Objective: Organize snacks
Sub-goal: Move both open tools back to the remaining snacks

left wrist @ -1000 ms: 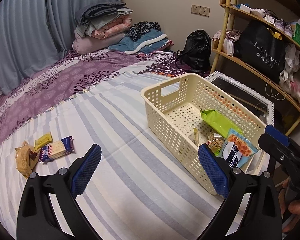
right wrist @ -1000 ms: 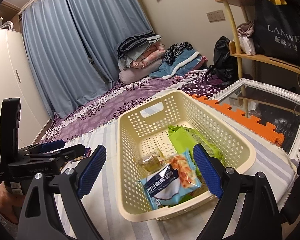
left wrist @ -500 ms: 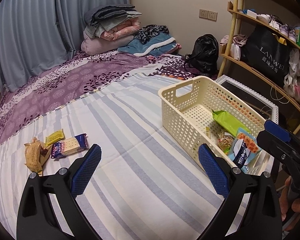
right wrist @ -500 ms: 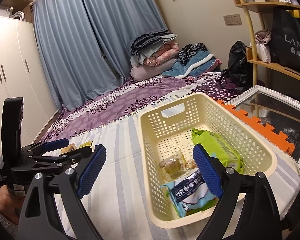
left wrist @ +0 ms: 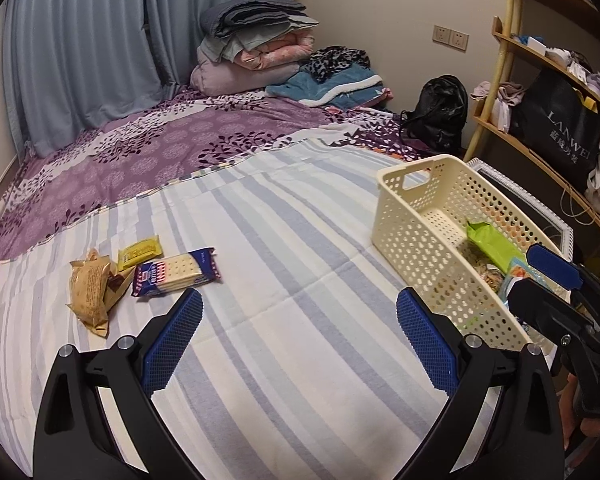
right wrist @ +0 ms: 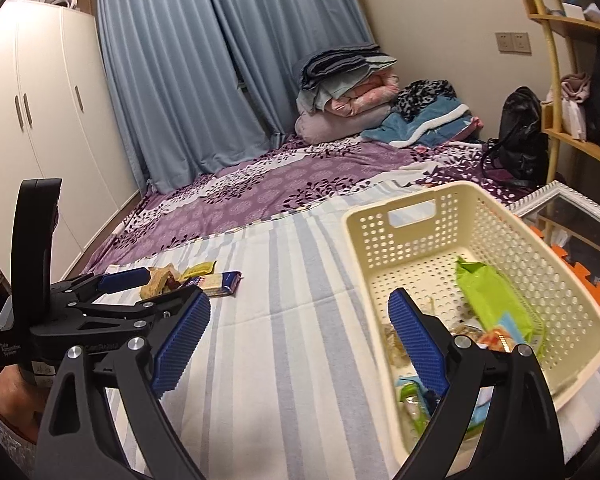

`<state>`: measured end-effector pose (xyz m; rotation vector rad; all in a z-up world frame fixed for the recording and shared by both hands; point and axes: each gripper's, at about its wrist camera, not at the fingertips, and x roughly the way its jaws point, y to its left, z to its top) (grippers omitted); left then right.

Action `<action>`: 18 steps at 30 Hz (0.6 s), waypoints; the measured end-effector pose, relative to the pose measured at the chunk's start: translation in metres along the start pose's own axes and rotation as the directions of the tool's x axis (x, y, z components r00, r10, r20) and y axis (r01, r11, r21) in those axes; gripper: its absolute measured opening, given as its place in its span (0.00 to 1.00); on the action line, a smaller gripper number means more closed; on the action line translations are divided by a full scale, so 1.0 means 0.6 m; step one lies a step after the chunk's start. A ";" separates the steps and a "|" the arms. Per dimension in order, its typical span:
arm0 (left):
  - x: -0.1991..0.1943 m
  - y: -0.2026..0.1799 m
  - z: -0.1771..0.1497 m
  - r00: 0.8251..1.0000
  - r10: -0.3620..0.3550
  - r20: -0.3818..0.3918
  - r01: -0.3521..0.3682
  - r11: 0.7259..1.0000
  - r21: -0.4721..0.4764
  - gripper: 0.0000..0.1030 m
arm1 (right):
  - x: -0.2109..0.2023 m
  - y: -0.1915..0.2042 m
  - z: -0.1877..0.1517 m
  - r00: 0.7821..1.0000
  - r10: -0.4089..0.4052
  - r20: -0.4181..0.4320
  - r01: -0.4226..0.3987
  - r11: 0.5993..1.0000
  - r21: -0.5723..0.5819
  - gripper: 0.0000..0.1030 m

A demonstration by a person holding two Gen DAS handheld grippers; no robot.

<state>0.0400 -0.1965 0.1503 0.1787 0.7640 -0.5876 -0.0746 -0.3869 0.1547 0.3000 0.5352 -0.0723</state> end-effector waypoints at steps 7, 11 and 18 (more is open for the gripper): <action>0.016 0.063 -0.014 0.999 0.035 -0.021 -0.037 0.998 -0.055 0.96 | 0.047 0.046 -0.010 0.997 0.041 -0.059 -0.044 0.998 -0.046 0.87; 0.032 0.117 -0.028 0.996 0.074 -0.047 -0.078 0.991 -0.106 0.96 | 0.083 0.063 -0.022 0.992 0.059 -0.109 -0.066 0.996 -0.058 0.87; 0.059 0.233 -0.054 0.980 0.178 -0.093 -0.194 0.958 -0.209 0.96 | 0.151 0.091 -0.043 0.979 0.079 -0.190 -0.096 0.992 -0.079 0.87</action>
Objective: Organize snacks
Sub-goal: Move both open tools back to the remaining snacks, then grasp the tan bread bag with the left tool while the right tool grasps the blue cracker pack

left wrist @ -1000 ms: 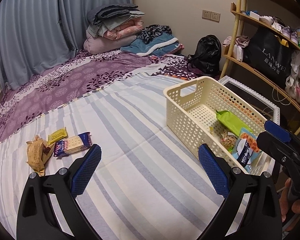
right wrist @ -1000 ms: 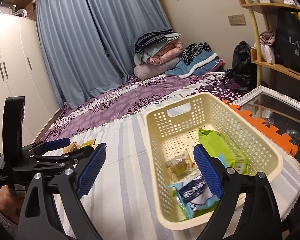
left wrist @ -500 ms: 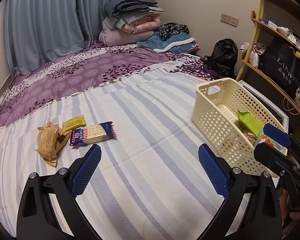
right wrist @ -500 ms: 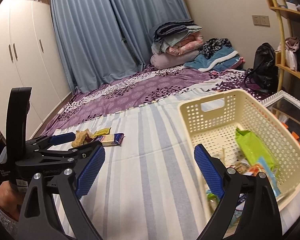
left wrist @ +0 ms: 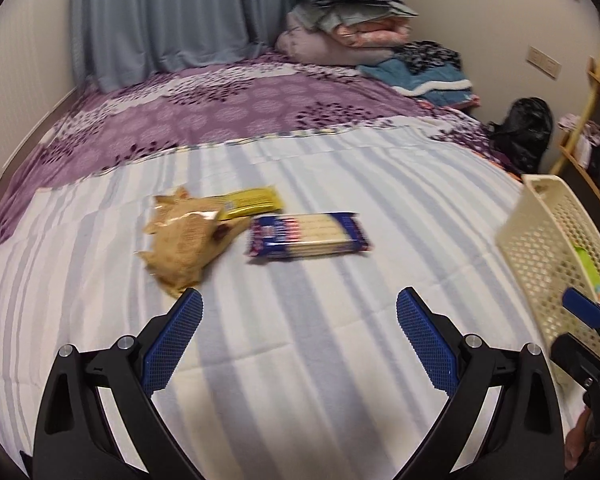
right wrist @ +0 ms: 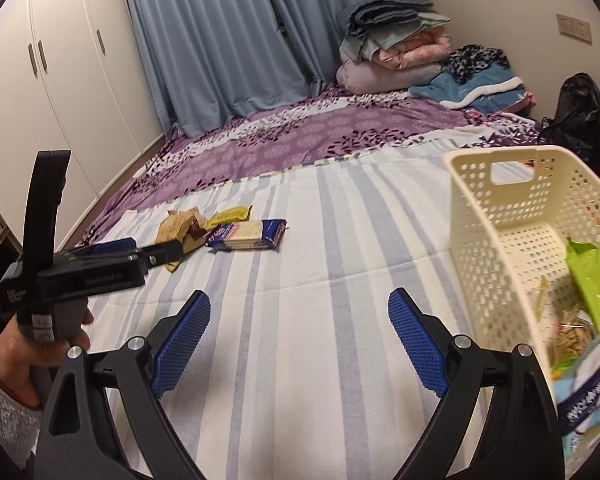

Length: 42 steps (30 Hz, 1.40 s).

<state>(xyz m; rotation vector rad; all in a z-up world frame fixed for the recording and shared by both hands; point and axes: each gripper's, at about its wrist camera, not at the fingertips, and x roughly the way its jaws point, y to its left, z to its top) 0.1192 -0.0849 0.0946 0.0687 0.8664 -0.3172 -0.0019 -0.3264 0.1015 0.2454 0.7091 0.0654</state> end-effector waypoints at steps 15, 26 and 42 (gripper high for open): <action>0.129 0.140 0.035 0.995 0.101 -0.023 -0.102 0.994 -0.047 0.96 | 0.114 0.019 0.007 0.996 0.006 -0.094 -0.008 1.000 -0.019 0.87; 0.164 0.162 0.041 0.999 0.054 -0.009 -0.054 0.997 -0.047 0.61 | 0.173 0.045 0.033 0.995 0.014 -0.094 -0.020 0.998 -0.059 0.87; 0.092 0.187 0.004 0.998 0.053 0.024 -0.050 0.994 -0.092 0.46 | 0.337 0.122 0.137 0.982 0.126 -0.141 -0.156 0.962 -0.223 0.87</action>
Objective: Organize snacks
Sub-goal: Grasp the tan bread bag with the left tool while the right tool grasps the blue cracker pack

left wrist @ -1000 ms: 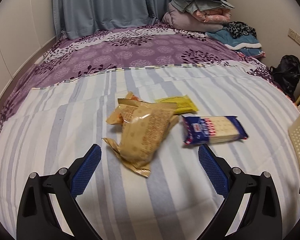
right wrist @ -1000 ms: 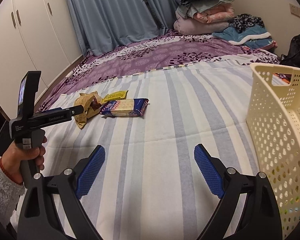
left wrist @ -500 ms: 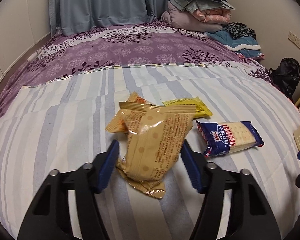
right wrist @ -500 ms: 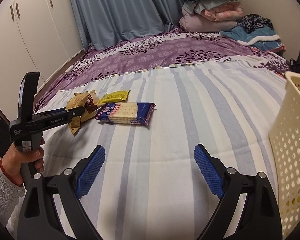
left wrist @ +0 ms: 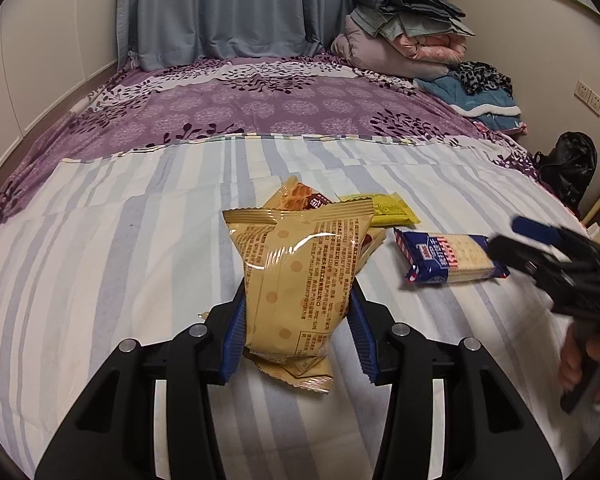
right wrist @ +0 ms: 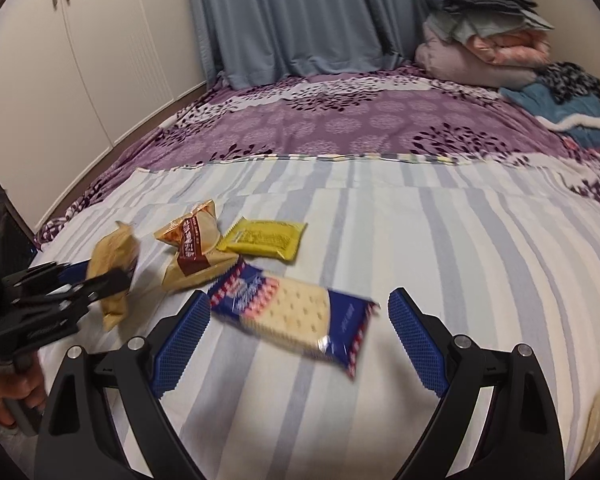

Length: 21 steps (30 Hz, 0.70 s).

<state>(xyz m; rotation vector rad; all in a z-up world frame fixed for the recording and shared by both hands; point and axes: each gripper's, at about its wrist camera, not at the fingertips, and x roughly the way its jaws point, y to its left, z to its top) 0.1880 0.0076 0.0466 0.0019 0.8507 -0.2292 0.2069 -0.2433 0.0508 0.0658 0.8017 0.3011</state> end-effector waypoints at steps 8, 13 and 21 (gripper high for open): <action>-0.027 0.016 -0.019 1.000 0.010 -0.014 -0.010 1.000 -0.016 0.46 | 0.090 0.003 0.023 0.983 0.108 -0.147 -0.112 0.993 -0.021 0.87; -0.031 0.024 -0.026 1.000 0.016 -0.023 -0.017 1.000 -0.026 0.46 | 0.068 0.016 -0.010 0.973 0.161 -0.168 -0.167 0.986 -0.024 0.87; -0.040 0.017 -0.029 1.000 0.005 -0.018 -0.005 1.000 -0.013 0.46 | 0.062 0.051 -0.038 0.982 0.034 -0.183 -0.056 0.992 -0.114 0.85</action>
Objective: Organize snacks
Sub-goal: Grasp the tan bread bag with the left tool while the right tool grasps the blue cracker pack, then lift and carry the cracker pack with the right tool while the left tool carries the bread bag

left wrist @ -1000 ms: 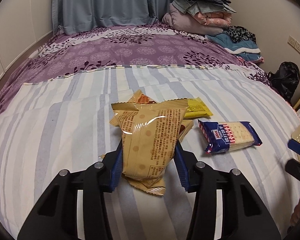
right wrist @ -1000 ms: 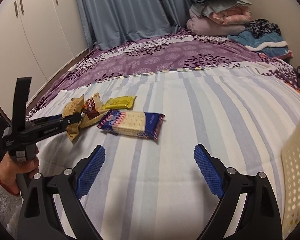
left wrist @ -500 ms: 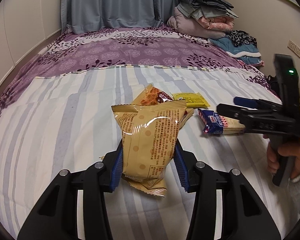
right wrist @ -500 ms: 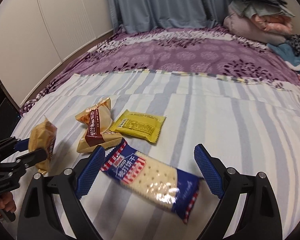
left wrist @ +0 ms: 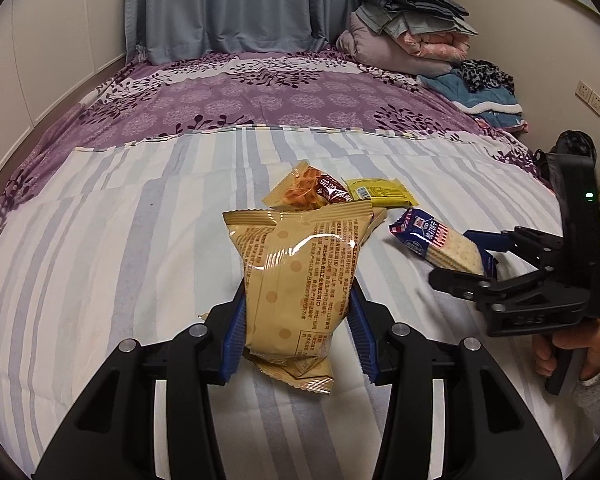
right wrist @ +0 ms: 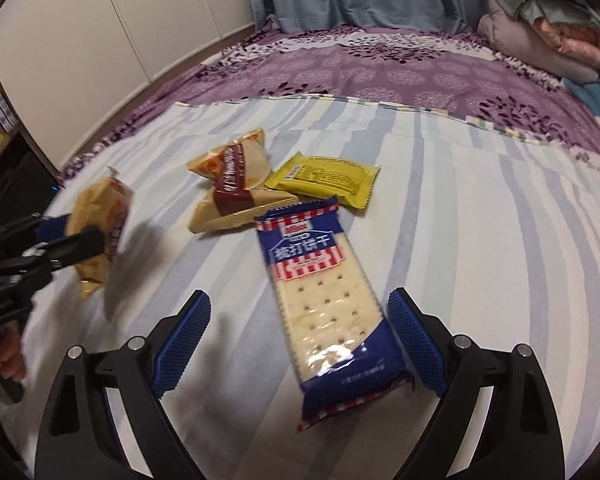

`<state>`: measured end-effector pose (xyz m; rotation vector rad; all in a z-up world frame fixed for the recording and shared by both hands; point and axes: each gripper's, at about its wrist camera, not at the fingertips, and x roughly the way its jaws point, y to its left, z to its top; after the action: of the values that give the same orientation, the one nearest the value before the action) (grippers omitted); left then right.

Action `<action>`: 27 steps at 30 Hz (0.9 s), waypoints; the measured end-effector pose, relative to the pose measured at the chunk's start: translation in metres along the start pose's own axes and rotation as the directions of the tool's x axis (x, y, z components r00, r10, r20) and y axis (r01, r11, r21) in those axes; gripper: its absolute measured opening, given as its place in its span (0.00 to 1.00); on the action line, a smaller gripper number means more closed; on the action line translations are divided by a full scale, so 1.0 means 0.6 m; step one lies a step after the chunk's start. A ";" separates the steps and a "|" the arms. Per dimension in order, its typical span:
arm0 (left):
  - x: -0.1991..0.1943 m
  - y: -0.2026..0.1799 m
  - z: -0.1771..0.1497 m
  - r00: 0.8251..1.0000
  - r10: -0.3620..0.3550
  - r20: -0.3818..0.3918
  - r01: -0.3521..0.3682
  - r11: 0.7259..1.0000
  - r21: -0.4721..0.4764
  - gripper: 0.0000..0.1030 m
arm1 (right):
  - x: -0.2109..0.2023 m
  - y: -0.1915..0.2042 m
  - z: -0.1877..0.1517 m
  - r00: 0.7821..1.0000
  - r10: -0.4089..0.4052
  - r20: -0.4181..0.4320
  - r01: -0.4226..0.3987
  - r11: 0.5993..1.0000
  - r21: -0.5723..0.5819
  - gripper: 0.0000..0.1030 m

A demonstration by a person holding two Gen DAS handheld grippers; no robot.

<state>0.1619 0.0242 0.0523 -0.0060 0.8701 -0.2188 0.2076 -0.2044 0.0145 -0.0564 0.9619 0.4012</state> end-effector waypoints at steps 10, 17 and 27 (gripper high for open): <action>-0.012 0.005 -0.002 1.000 0.011 0.003 -0.011 1.000 -0.023 0.46 | 0.008 0.023 0.009 0.993 -0.117 0.007 0.117 0.991 -0.072 0.47; -0.030 -0.002 -0.004 1.000 0.000 0.015 0.000 1.000 -0.018 0.46 | -0.036 0.026 -0.015 0.995 -0.092 0.028 0.093 0.995 -0.021 0.43; -0.075 -0.031 -0.009 0.999 -0.015 0.045 0.014 1.000 0.003 0.46 | -0.138 0.018 -0.071 0.994 -0.062 0.094 0.052 0.993 0.110 0.43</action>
<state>0.1260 0.0150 0.0847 -0.0143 0.8250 -0.2329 0.1286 -0.2294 0.0584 0.0328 0.8823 0.2966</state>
